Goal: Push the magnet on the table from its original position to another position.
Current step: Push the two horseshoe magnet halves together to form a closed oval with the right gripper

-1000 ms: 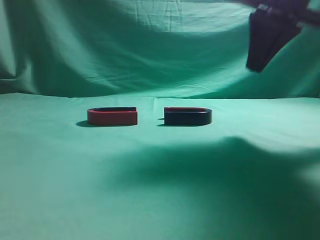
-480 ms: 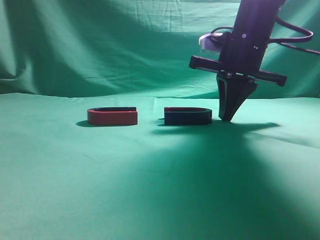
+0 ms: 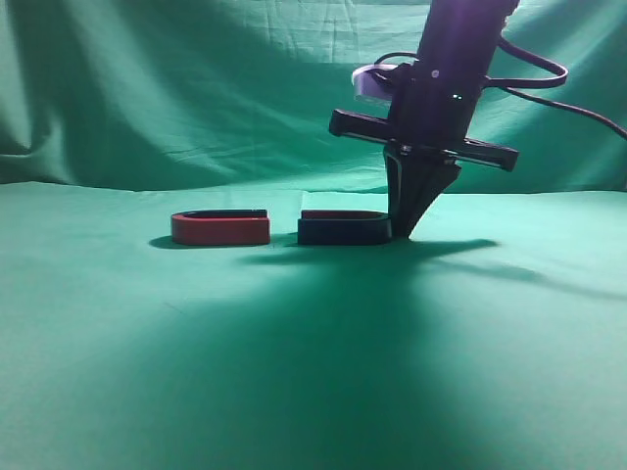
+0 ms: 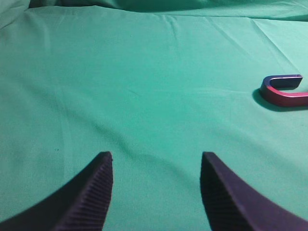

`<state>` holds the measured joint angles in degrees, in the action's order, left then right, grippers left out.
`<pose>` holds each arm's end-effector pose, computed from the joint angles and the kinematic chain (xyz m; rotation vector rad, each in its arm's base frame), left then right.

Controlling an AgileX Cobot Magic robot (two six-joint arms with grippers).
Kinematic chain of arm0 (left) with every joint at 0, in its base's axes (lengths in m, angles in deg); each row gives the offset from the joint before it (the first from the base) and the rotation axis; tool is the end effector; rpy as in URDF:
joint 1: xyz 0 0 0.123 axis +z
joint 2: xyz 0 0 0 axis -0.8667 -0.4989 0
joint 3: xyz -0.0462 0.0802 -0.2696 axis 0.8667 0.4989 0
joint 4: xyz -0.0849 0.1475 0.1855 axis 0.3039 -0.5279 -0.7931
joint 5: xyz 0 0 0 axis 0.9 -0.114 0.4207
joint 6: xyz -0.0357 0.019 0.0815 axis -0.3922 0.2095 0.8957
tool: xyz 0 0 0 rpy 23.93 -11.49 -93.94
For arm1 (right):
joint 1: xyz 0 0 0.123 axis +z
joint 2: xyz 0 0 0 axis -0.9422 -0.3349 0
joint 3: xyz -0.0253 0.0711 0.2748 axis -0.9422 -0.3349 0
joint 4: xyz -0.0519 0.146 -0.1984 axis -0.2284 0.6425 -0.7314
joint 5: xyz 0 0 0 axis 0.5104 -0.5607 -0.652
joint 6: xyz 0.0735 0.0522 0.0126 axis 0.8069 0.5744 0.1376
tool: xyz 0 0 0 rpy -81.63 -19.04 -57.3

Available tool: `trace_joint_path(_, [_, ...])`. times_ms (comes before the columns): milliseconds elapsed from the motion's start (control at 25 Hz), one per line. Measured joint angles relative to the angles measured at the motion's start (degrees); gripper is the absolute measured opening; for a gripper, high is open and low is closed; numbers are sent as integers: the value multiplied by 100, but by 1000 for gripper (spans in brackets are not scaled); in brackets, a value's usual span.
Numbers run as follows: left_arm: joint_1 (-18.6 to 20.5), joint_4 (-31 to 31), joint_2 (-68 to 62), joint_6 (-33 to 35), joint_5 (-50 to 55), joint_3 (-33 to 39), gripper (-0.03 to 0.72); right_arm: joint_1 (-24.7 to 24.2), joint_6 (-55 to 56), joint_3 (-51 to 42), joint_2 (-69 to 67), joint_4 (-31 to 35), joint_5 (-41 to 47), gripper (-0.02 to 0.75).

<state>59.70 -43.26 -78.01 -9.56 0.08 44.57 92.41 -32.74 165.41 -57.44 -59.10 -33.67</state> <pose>0.0528 -0.0006 0.1774 -0.0278 1.8335 -0.0341 0.4104 0.1840 0.1617 -0.4509 2.8885 0.3558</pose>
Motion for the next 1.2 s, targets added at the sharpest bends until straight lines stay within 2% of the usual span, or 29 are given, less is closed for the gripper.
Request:
trace_joint_path(680, [0, 0, 0, 0, 0, 0, 372, 288, 5, 160, -83, 11, -555, 0])
trace_joint_path(800, [0, 0, 0, 0, 0, 0, 372, 288, 5, 398, -88, 1, -247, 0])
trace_joint_path(1000, [0, 0, 0, 0, 0, 0, 372, 288, 136, 1250, -88, -50, 1028, 0])
trace_joint_path(1200, [0, 0, 0, 0, 0, 0, 372, 296, 513, 1483, 487, -514, 1685, 0])
